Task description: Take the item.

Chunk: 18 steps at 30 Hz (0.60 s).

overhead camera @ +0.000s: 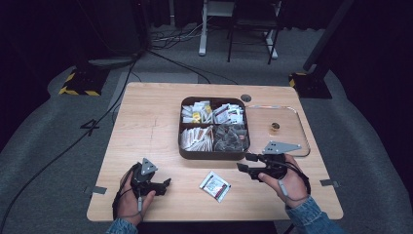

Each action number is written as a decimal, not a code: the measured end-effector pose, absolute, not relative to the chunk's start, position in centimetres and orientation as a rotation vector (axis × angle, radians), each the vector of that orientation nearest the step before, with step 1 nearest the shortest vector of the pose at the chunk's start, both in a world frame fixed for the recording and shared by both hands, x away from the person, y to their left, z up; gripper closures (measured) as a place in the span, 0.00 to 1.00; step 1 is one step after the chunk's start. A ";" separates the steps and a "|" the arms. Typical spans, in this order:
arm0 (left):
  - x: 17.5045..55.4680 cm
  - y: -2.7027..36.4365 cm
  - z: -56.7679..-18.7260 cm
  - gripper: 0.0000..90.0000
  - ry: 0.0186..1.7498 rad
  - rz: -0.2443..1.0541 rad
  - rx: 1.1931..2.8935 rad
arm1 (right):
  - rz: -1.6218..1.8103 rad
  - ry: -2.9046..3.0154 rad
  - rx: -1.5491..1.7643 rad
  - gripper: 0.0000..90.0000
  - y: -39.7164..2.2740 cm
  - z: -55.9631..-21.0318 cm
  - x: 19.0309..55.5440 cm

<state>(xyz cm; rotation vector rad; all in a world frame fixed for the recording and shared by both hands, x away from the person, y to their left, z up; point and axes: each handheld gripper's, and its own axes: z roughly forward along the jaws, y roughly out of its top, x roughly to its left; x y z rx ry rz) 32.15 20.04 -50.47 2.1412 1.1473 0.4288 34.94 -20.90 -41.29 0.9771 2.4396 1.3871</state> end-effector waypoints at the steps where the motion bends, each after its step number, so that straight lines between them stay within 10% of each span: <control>1: 32.2 20.0 -50.5 0.13 1.146 0.429 2.140 | 1.387 2.435 0.974 0.49 -21.3 -41.2 35.0; 18: 32.3 21.7 -50.5 0.13 1.157 0.430 2.133 | 1.197 2.357 1.077 0.44 -27.7 -42.9 36.1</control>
